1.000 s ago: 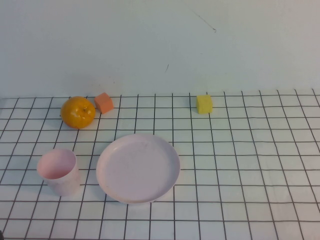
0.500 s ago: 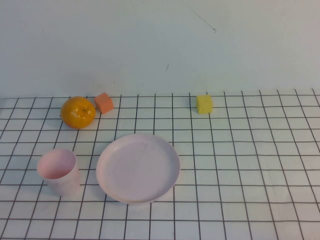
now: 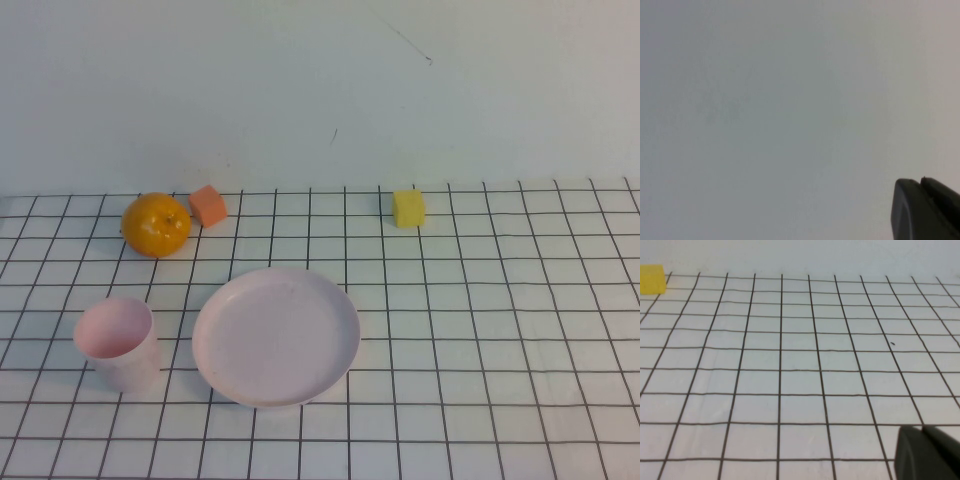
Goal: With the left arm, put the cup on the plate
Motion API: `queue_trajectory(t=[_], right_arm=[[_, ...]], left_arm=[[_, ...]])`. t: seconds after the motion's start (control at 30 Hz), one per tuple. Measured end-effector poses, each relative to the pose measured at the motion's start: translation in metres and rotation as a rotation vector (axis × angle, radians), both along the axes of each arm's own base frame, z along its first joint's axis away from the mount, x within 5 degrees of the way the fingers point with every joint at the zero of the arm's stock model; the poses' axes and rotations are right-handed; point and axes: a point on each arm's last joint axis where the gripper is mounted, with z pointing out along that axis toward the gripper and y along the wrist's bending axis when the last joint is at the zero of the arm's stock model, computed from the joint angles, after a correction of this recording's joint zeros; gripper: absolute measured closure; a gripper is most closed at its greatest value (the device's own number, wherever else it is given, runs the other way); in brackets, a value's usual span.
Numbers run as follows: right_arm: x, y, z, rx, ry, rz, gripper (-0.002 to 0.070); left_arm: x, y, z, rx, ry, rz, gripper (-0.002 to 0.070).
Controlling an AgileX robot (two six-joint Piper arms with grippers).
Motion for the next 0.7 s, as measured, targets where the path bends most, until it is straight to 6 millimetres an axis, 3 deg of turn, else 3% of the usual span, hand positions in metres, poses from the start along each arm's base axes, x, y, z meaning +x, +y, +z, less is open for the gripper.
queue_trajectory(t=[0.3,0.57,0.7], right_arm=[[0.0,0.0,0.0,0.0,0.0,0.0,0.0678],[0.0,0.0,0.0,0.0,0.0,0.0,0.0678],[0.0,0.0,0.0,0.0,0.0,0.0,0.0678]], left_arm=[[-0.002,0.002,0.009,-0.089,-0.019,-0.022,0.0677],[-0.022,-0.003,0.071,-0.118,0.173,-0.116,0.0677],[-0.024,-0.007,0.077,-0.092,0.359,-0.145,0.0677]])
